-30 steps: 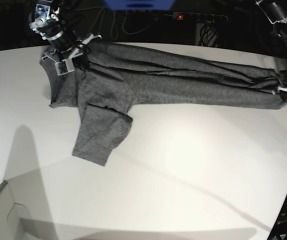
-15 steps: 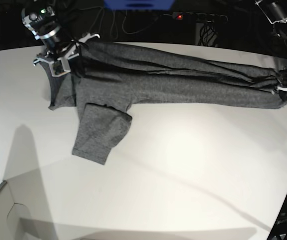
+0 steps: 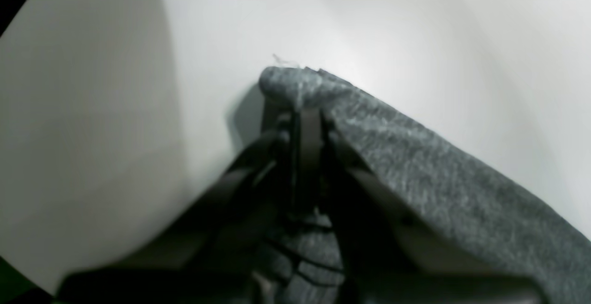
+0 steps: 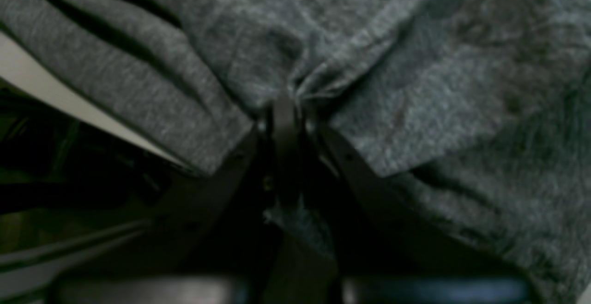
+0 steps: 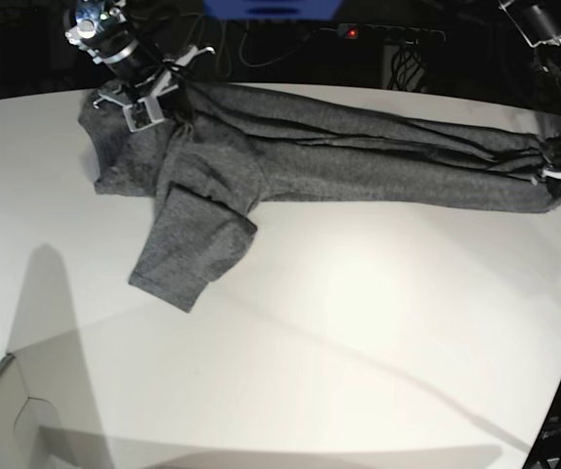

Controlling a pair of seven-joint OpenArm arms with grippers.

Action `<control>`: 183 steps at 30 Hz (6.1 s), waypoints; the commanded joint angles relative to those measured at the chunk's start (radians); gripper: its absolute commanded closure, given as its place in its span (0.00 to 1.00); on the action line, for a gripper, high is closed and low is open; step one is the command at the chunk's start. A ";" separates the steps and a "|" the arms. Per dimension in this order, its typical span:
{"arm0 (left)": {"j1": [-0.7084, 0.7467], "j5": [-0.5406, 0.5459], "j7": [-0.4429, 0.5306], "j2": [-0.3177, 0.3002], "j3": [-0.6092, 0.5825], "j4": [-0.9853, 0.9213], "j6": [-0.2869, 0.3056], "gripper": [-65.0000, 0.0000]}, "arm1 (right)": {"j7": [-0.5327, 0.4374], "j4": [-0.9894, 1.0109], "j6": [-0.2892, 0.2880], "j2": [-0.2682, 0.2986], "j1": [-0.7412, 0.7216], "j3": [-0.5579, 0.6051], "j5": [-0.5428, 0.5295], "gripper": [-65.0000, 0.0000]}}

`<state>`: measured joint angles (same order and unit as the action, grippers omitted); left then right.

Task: Layout the t-shirt on the table in an organized manner, then fold the t-shirt properly
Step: 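Release the folded side and move both grippers to the opposite shirt side, then grasp the opposite shirt side with both grippers and fold it over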

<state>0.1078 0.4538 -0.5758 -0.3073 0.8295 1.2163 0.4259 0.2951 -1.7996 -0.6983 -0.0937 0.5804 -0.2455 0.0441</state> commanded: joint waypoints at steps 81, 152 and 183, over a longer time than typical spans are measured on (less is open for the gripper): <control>0.022 0.017 0.023 -0.002 0.020 0.067 0.001 1.00 | 0.155 0.614 0.000 0.177 -0.877 -0.047 -0.023 1.00; 0.209 0.311 -0.304 0.273 -0.149 0.584 0.000 0.44 | 0.250 -0.105 0.000 -0.063 -0.462 0.650 -0.016 1.00; 0.191 0.001 -0.293 0.069 -0.586 0.685 0.001 0.44 | 0.255 -0.082 0.000 -0.063 -0.534 0.674 -0.016 1.00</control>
<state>0.3038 0.4446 -0.8886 -0.2306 0.2417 1.8832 0.4225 0.5804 -1.8664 -0.6987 -0.1467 0.0635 0.4259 0.0475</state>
